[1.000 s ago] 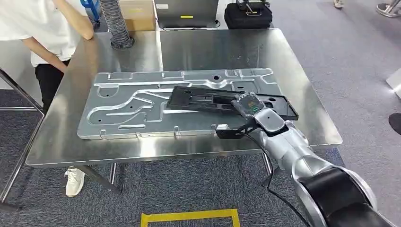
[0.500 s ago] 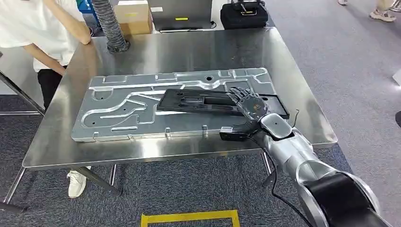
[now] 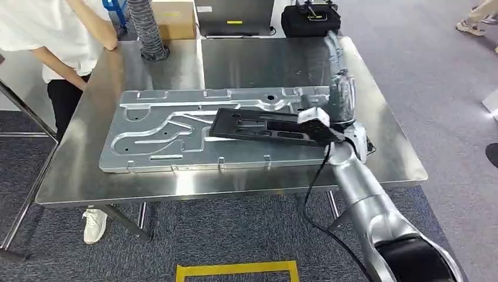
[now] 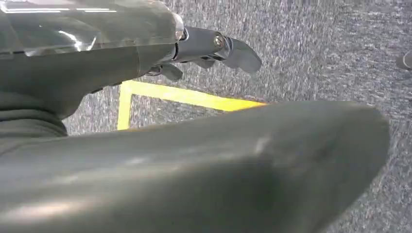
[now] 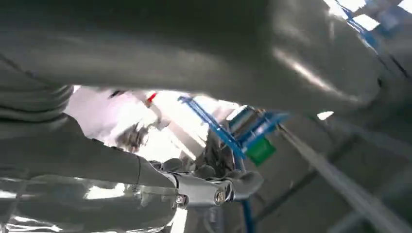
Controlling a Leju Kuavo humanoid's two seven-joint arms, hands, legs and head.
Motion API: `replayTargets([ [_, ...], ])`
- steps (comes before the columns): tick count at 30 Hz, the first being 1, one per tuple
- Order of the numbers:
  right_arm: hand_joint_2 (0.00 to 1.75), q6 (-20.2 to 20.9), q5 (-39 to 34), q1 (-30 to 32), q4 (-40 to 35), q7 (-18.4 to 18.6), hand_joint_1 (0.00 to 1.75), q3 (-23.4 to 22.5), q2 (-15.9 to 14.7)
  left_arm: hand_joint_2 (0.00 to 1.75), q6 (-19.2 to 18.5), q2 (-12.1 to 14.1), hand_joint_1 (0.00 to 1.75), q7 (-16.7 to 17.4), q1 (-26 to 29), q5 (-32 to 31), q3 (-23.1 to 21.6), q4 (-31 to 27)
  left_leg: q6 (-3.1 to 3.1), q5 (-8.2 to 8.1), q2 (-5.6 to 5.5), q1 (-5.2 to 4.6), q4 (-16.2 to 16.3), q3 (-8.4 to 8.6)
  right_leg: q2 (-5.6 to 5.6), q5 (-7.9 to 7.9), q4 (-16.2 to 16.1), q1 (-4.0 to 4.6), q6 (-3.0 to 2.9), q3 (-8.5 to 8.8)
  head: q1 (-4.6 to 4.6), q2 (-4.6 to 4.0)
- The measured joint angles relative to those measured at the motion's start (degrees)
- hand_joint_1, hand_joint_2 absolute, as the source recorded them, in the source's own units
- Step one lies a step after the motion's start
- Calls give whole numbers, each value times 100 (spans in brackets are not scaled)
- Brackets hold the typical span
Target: Take the parts from the cabinet and place them on the table.
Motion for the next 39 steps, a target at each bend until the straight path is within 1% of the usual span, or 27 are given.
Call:
replayTargets([
  [1,0,120,-302,146,-391,0,0,-53,-81,0,9,0,0,7,9,28,26,0,1,-1,-5,-3,1,2,0,-8,180,0,-4,-94,2,0],
  [2,0,212,-575,318,-811,0,0,-120,-155,0,17,-2,0,7,17,44,50,0,7,-5,-9,-7,1,6,1,125,59,2,-20,-49,2,0],
  [3,0,249,-789,450,-1213,0,0,-203,-218,0,24,-7,0,7,23,61,63,0,7,-7,-17,-16,2,11,1,341,-292,5,-48,119,0,0],
  [5,0,25,-810,680,-2009,-2,0,-456,-316,0,15,-37,0,0,22,153,113,-2,-1,-20,-17,-36,1,32,-7,847,-1450,47,-157,690,2,0],
  [6,0,-148,-673,834,-2329,0,0,-598,-358,0,-6,-72,0,-15,21,203,157,-2,-18,-31,-18,-53,2,30,-28,775,-1668,81,-184,785,0,0],
  [9,0,-516,-239,1518,-3044,2,0,-1139,-446,0,-173,-87,0,-184,57,330,278,-2,-95,-39,-23,-21,-23,44,-39,815,-1706,123,-199,804,0,0],
  [11,0,-573,-182,2013,-3398,2,0,-1612,-461,0,-245,-112,0,-271,66,350,361,-2,-149,-99,-7,-31,7,62,-67,873,-1836,36,-244,883,0,0],
  [13,0,-732,65,2466,-3553,0,0,-2029,-463,0,-297,-131,0,-310,68,347,404,-2,-181,-464,9,-32,509,-126,-83,872,-1875,39,-290,931,0,0],
  [15,0,-840,115,3090,-3572,0,0,-2453,-459,0,-328,-133,0,-319,84,339,457,-2,-220,-929,9,-21,1434,-521,-119,872,-1869,40,-302,938,0,0],
  [16,0,-853,97,3342,-3570,0,0,-2637,-450,0,-348,-136,0,-317,87,332,474,0,-236,-1018,11,-21,1694,-634,-123,871,-1853,38,-300,922,0,0],
  [17,0,-875,27,3558,-3570,0,0,-2796,-441,0,-356,-136,0,-308,105,323,479,0,-248,-944,12,-15,1662,-602,-118,871,-1836,25,-299,902,0,0],
  [18,0,-903,-45,3764,-3570,0,0,-2936,-437,0,-358,-136,0,-306,115,299,485,0,-252,-759,12,-7,1371,-437,-110,866,-1823,19,-292,894,0,0],
  [20,0,-943,-167,4206,-3559,0,0,-3273,-402,0,-359,-133,0,-306,112,278,518,-2,-250,-285,11,18,298,165,-107,838,-1777,8,-245,899,0,0],
  [21,0,-958,-233,4380,-3557,0,0,-3412,-382,0,-356,-133,0,-306,109,271,524,-2,-226,-324,-6,17,-45,338,-105,821,-1742,24,-205,884,0,0],
  [22,0,-967,-248,4510,-3544,0,0,-3519,-360,0,-359,-133,0,-304,114,256,529,0,-166,-267,-15,-23,-52,324,-91,821,-1710,37,-174,870,2,0],
  [25,0,-905,-160,4813,-3312,0,0,-3852,-225,0,-367,-133,0,-306,113,190,590,-2,-73,-231,-7,-46,-37,309,-76,887,-1745,19,-71,873,0,0],
  [26,0,-888,-75,4901,-3174,0,0,-3972,-168,0,-369,-138,0,-313,113,164,612,0,3,-168,12,-12,-98,295,-62,862,-1724,9,-40,861,0,-2],
  [27,0,-827,38,4968,-2988,0,0,-4119,-98,0,-369,-138,0,-326,110,155,623,-2,42,-126,26,-12,-105,281,-48,666,-1594,-12,-16,811,2,0],
  [29,0,-754,286,5011,-2579,0,0,-4405,5,0,-378,-140,0,-356,116,116,629,-2,84,-55,34,-25,-102,180,-41,61,-805,-25,30,521,0,0],
  [31,0,-711,562,5025,-1966,0,0,-4724,129,0,-393,-142,0,-356,122,61,629,0,89,17,39,-47,-92,70,-41,-292,-48,-34,57,291,0,0],
  [32,0,-717,708,5053,-1630,0,0,-4859,169,0,-396,-146,0,-352,129,35,632,0,85,53,36,-54,-85,15,-41,-265,-8,-35,59,352,0,0],
  [33,0,-728,885,5060,-1297,0,0,-4980,190,0,-400,-159,0,-343,136,24,632,0,79,82,35,-58,-77,-29,-41,-139,-220,-34,47,529,0,0],
  [35,0,-823,1340,4997,-386,0,0,-5266,199,0,-396,-190,0,-306,145,-7,640,0,47,152,26,-66,-56,-122,-42,262,-1307,-30,-15,1252,0,0],
  [36,0,-897,1490,4960,-25,2,0,-5366,197,0,-393,-219,0,-293,138,-24,645,-2,25,186,32,-68,-39,-137,-47,236,-1826,-18,-64,1592,0,0],
  [37,0,-965,1646,4887,395,13,0,-5451,188,0,-393,-243,0,-260,144,-39,645,-2,-23,223,30,-77,-81,-126,-48,257,-1840,25,-67,1618,0,0],
  [38,0,-1048,1779,4822,854,29,0,-5541,177,0,-393,-251,0,-236,147,-68,645,0,-53,248,41,-65,-86,-97,-39,353,-1847,55,-107,1573,2,0],
  [39,0,-1119,1921,4753,1343,76,0,-5643,140,0,-393,-277,0,-223,141,-83,643,0,-93,286,43,-55,-86,-109,-39,335,-1893,66,-136,1569,2,0],
])
